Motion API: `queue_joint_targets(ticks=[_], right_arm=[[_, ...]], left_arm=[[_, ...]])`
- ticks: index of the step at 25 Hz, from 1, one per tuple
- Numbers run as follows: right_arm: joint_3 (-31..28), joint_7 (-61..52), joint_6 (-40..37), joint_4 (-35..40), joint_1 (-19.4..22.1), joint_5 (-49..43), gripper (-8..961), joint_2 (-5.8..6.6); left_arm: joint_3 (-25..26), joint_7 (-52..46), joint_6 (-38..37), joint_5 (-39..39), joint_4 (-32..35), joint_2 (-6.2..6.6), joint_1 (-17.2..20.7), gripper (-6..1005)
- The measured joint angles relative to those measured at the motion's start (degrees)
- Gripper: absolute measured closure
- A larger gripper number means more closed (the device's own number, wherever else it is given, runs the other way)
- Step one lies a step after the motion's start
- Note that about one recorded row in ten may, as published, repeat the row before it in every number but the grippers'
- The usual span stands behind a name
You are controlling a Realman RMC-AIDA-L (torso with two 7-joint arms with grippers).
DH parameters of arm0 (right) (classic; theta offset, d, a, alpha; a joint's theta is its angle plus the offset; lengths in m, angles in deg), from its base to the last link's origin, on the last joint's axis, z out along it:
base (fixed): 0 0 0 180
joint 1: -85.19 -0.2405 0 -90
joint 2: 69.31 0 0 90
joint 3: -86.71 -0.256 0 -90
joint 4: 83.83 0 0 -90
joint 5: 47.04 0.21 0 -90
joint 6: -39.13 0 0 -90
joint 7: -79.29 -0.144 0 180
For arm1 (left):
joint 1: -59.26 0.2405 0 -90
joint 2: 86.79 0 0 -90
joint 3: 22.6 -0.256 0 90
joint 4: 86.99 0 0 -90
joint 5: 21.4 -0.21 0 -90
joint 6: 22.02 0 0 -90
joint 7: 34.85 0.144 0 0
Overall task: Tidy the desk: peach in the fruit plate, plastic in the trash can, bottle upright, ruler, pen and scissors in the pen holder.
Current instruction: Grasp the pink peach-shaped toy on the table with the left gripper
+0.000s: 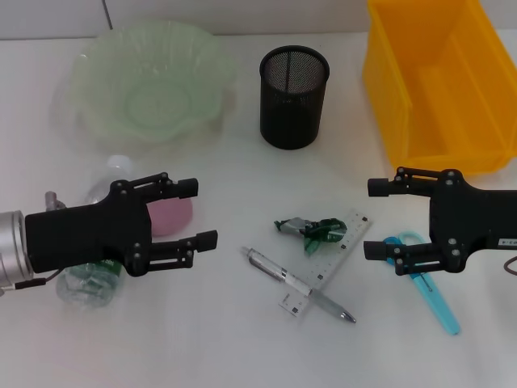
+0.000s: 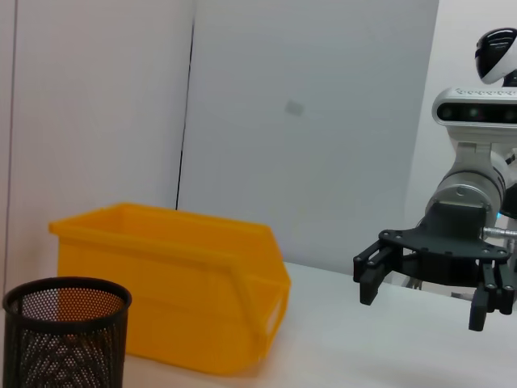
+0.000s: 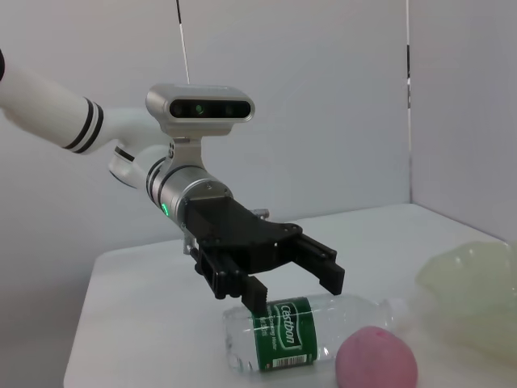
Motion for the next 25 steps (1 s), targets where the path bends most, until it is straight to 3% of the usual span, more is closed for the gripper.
queue_joint_targets(ticks=[25], right_arm=[[-0.06,-0.01,0.41,-0.78,0.05,0.00,115,0.11]], left_arm=[[-0.08,0.49,-2.24,0.09,-0.60,0.20,0.39,235]])
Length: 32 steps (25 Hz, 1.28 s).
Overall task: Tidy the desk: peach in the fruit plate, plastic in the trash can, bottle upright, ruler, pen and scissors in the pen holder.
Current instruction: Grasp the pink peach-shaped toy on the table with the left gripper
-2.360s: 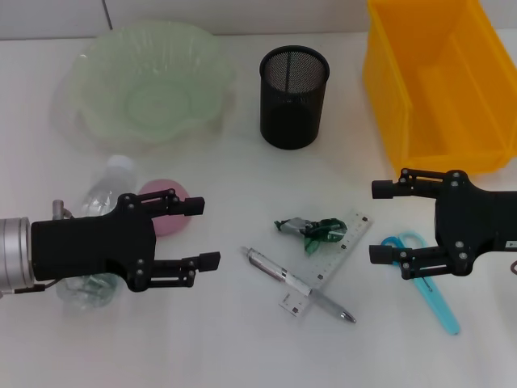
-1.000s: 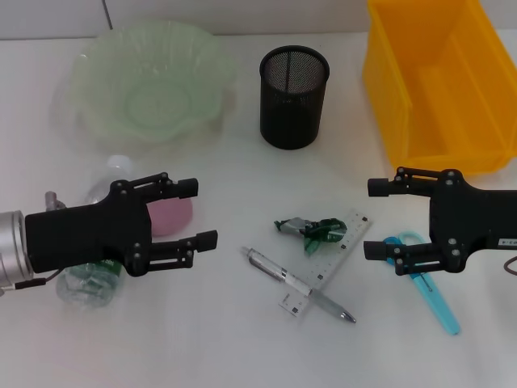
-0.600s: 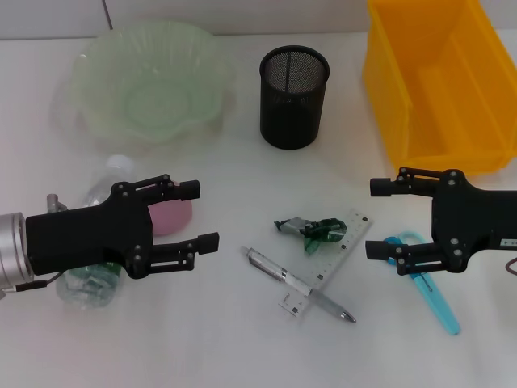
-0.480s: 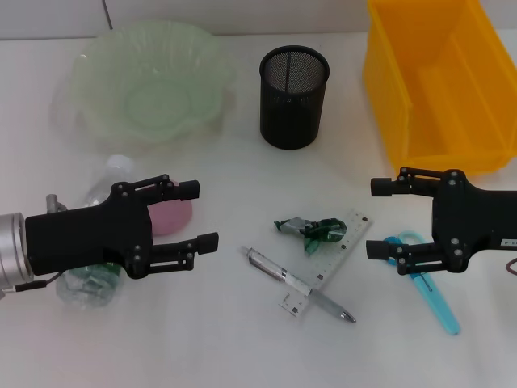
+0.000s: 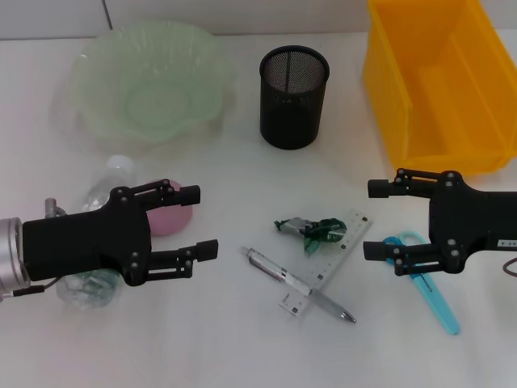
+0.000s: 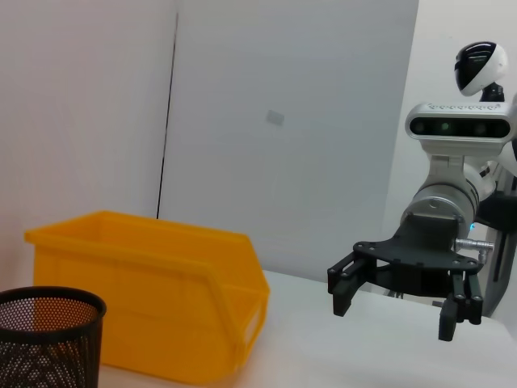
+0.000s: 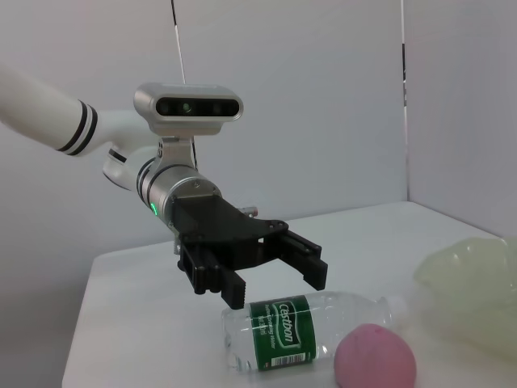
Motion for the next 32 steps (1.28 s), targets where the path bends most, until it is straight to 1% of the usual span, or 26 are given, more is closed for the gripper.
queue_joint_targets(ticks=[11,15,16,22,27,32], right_arm=[[0.04,0.00,0.24,0.00,-0.07,0.00,116,0.07],[0.02,0.00,0.55,0.00,0.13,0.00,116,0.07],[0.01,0.00,0.72,0.00,0.18,0.00,116,0.06],[0.04,0.00,0.90,-0.32,0.35,0.00,117,-0.01],[0.04,0.00,1.10,-0.77,0.21,0.00,117,0.05],[0.10,0.00,1.35,-0.79,0.19,0.00,117,0.05]], left_arm=[[1.51,-0.53,2.59,0.16,0.01,0.03,0.08,241],[1.67,-0.62,8.60,0.21,0.00,-0.08,0.07,243],[1.63,-0.56,11.17,0.21,-0.03,-0.12,0.07,243],[1.41,-0.53,19.24,0.21,-0.19,-0.27,0.00,246],[0.84,1.11,22.53,0.10,-0.98,-0.34,-0.46,249],[-3.36,1.63,25.27,0.17,-1.23,-0.47,-0.72,251]])
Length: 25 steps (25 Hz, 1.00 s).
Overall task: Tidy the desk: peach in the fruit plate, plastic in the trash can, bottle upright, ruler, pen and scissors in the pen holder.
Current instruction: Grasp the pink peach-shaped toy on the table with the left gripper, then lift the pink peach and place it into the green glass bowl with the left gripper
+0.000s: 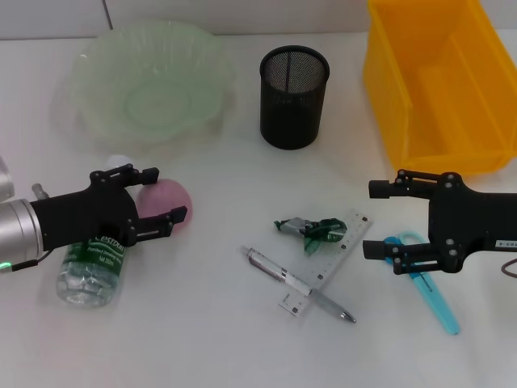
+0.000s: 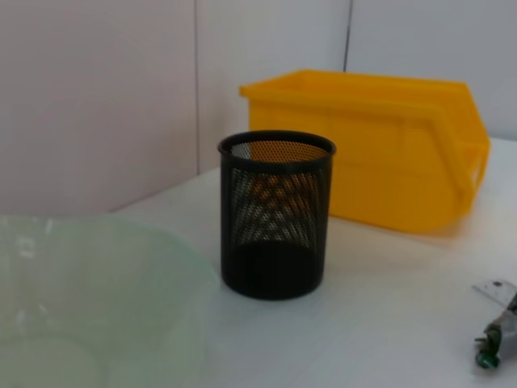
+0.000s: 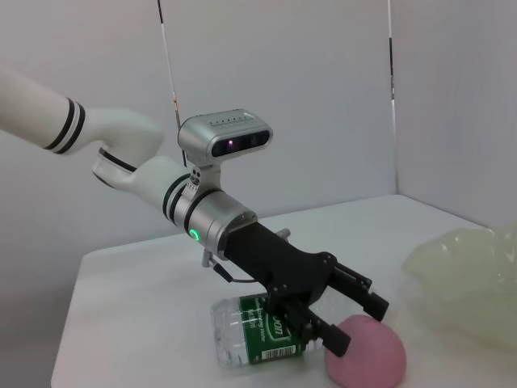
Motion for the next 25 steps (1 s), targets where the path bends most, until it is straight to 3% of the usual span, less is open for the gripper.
queue_joint_targets(ticks=[7,13,16,22,25], right_arm=[[0.03,0.00,0.00,0.00,-0.07,0.00,117,0.00],[0.03,0.00,0.05,-0.02,-0.10,0.00,118,0.00],[0.02,0.00,0.08,-0.09,-0.07,0.00,118,0.00],[0.01,0.00,0.09,-0.10,0.17,0.00,118,0.00],[-0.06,0.00,0.08,-0.09,0.24,0.00,118,0.00]], left_arm=[[-1.10,-0.52,3.12,0.03,0.11,0.00,-1.08,255],[-2.41,-0.20,5.26,0.05,0.21,-0.07,-1.69,458],[-3.02,-0.28,5.72,0.05,0.18,-0.08,-1.86,666],[-9.67,-0.34,5.18,5.70,1.30,-0.18,-1.65,826],[-12.47,-0.36,5.03,8.48,1.82,-0.08,-1.44,840]])
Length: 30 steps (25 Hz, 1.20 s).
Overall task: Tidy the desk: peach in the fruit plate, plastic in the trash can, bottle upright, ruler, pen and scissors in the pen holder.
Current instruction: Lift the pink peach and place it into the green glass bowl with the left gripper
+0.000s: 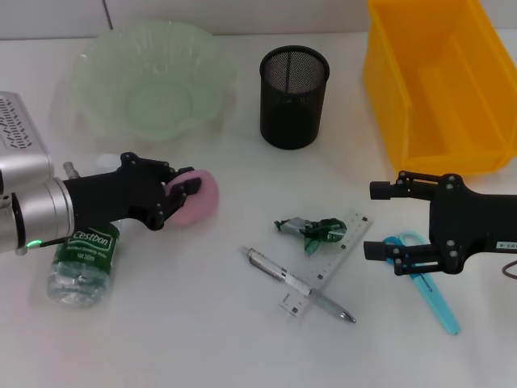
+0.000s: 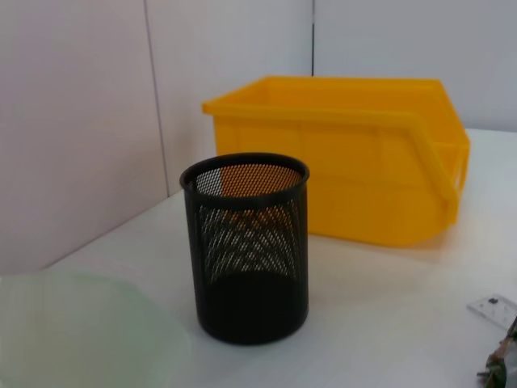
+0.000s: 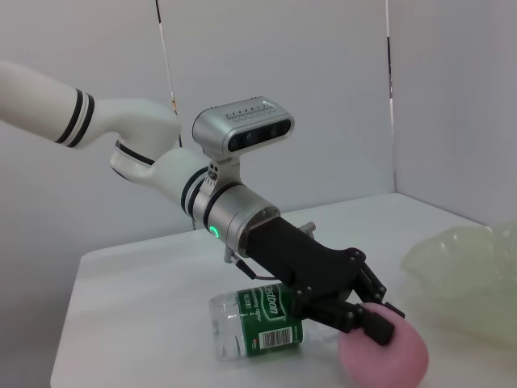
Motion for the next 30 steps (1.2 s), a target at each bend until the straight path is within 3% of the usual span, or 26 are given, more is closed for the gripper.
queue_joint_targets(ticks=[4,9,18,22,30], right_arm=[[-0.14,0.00,-0.02,0.01,0.09,0.00,118,0.00],[-0.10,0.00,-0.03,0.00,0.10,0.00,119,0.00],[-0.25,0.00,0.20,-1.79,-0.48,0.00,119,-0.06],[0.01,0.00,0.77,-2.20,-0.57,0.00,119,-0.08],[-0.65,-0.11,0.94,-2.80,-0.59,0.00,120,-0.06]], left_arm=[[-0.47,-0.03,-0.93,3.85,1.44,-0.10,-0.05,860],[-0.46,2.04,0.06,17.01,1.98,-0.07,-0.80,891],[-0.40,6.30,18.36,27.85,-2.68,-0.17,-6.94,954],[-0.48,9.89,23.17,32.34,-6.14,-0.16,-9.14,922],[-0.56,11.33,23.63,35.01,-7.38,-0.12,-9.22,795]])
